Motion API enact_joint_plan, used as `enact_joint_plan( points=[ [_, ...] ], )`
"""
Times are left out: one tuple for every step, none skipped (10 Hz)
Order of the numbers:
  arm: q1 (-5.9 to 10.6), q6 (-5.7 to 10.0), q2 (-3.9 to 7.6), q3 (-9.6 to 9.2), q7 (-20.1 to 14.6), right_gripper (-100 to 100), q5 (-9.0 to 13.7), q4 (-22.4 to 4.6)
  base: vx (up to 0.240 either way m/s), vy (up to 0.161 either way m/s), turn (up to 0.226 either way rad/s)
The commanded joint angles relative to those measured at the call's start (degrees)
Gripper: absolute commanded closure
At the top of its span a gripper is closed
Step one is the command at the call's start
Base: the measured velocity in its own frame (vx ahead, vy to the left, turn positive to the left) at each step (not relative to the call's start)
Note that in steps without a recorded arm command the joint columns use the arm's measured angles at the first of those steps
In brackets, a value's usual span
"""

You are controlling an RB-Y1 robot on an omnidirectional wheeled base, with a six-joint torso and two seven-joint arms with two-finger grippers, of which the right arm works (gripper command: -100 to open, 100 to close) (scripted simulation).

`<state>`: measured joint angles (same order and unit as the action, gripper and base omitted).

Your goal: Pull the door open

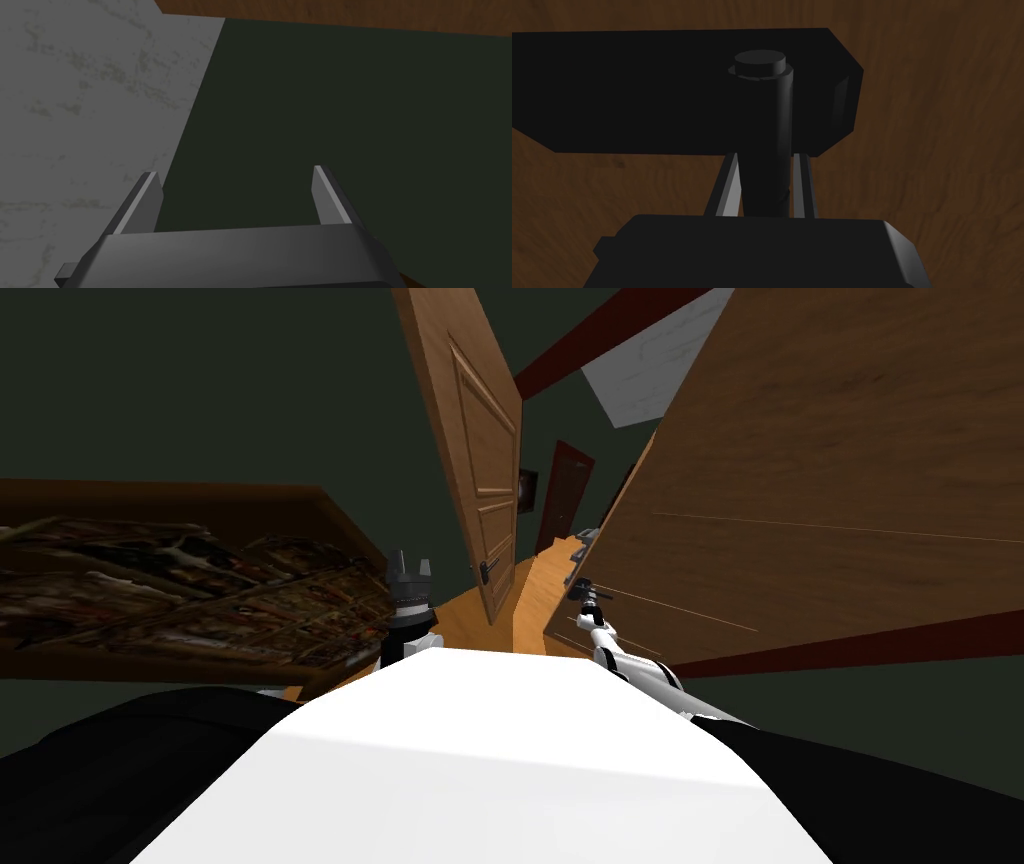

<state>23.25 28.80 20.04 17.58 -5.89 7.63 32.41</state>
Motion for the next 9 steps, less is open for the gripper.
enact_joint_plan(
  points=[
    [-0.09, 0.22, 0.60, -0.68, -0.87, 100, -0.20, 0.02, -0.213, -0.024, 0.098],
    [-0.16, 0.23, 0.72, -1.07, -1.27, 100, -0.32, 0.08, -0.179, -0.047, 0.069],
    [-0.17, 0.00, 0.19, -1.02, -0.95, 100, -0.30, 0.41, -0.072, -0.019, 0.049],
    [-0.30, 0.01, 0.15, -1.85, -1.67, 100, -0.58, 0.44, -0.123, -0.012, 0.093],
    [-0.33, 0.04, 0.22, -2.07, -1.87, 100, -0.65, 0.47, -0.160, -0.031, 0.084],
    [-0.38, 0.11, 0.36, -2.55, -2.35, 100, -0.80, 0.54, -0.177, -0.054, 0.086],
    [-0.44, 0.20, 0.53, -3.10, -2.88, 100, -0.98, 0.63, -0.198, -0.067, 0.102],
    [-0.50, 0.28, 0.71, -3.68, -3.46, 100, -1.18, 0.72, -0.211, -0.055, 0.112],
    [-0.56, 0.37, 0.90, -4.28, -4.05, 100, -1.37, 0.82, -0.224, -0.043, 0.113]
  ],
)
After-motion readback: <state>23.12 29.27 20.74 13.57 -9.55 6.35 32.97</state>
